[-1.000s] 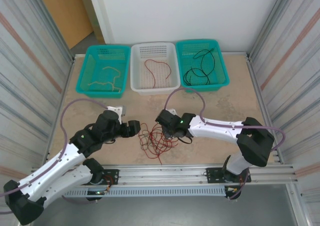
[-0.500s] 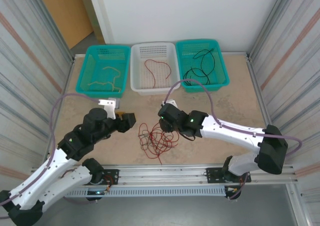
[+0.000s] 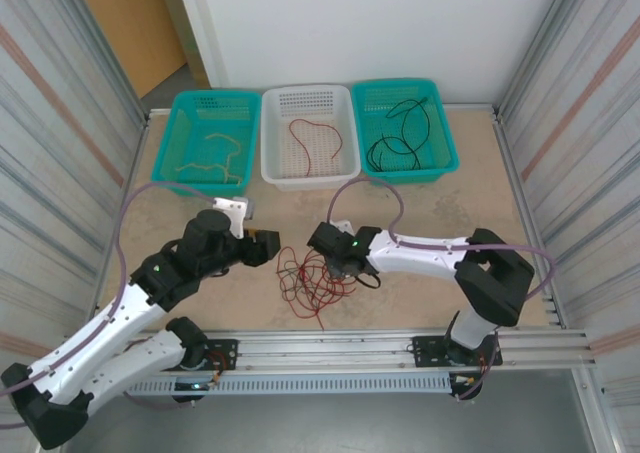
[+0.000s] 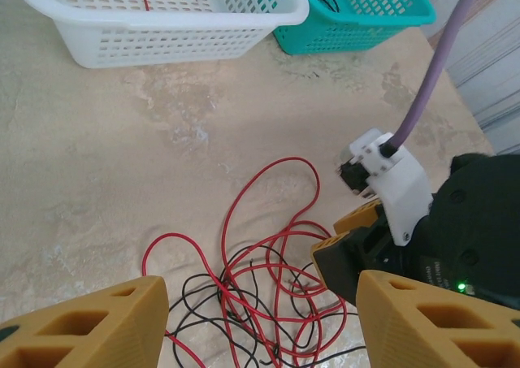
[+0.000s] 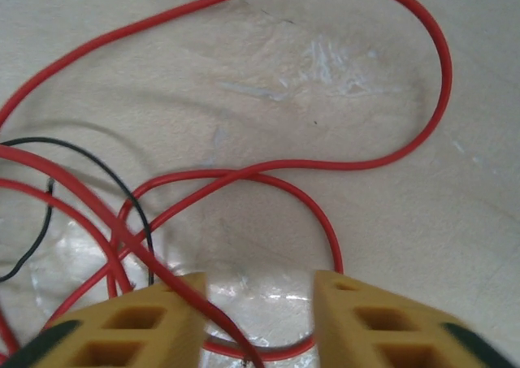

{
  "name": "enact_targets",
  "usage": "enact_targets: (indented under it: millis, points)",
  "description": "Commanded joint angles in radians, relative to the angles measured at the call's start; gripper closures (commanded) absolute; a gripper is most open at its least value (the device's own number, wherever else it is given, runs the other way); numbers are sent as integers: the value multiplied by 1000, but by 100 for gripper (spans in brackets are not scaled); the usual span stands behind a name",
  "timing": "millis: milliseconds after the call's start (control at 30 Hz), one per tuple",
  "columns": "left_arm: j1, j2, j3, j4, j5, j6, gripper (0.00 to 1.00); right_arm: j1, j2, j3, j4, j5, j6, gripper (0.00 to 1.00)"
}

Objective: Untangle the cables

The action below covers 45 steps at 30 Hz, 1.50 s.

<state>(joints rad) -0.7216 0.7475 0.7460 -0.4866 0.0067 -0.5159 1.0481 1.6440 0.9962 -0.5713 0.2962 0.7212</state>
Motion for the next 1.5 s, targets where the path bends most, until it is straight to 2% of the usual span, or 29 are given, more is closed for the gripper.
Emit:
enact_targets:
  millis: [0,133,267,333,467,533,633,700,800,867,933,1000,1100,1200,1333,1467]
  points:
    - [5,4,58,-8,2,36,36,20,42,67,-47,91,27,73]
    - [5,43,100,-25,-8,49,36,33,50,129,-115,195,24,90]
    - [4,90,159,-3,30,82,41,39,-42,197,-160,286,-39,100]
    - [5,117,214,30,94,111,47,25,-121,218,-135,244,-98,100]
    - [5,133,298,80,121,174,48,24,-280,222,-43,152,-209,100]
    - [6,139,307,127,119,192,41,22,-340,236,-38,149,-242,100]
    - [5,182,332,176,257,246,29,20,-392,281,-68,162,-278,100]
    - [-2,210,344,188,327,300,26,19,-425,304,-75,164,-302,100]
    - [-88,276,405,95,225,442,24,15,-482,324,-66,167,-320,100]
    - [-117,306,418,79,178,483,24,-1,-518,336,-61,145,-324,100]
    - [-118,321,415,110,198,461,24,-25,-557,341,-50,106,-322,100]
    - [-119,325,401,165,238,446,23,-59,-602,332,-25,8,-323,100]
    - [-121,337,402,208,234,436,23,-82,-665,296,25,-95,-334,100]
    - [-121,369,414,244,237,410,22,-100,-709,288,26,-129,-332,100]
    - [-123,423,438,313,340,369,21,-122,-722,292,20,-172,-327,100]
    - [-128,448,471,352,311,351,23,-123,-720,303,8,-180,-331,100]
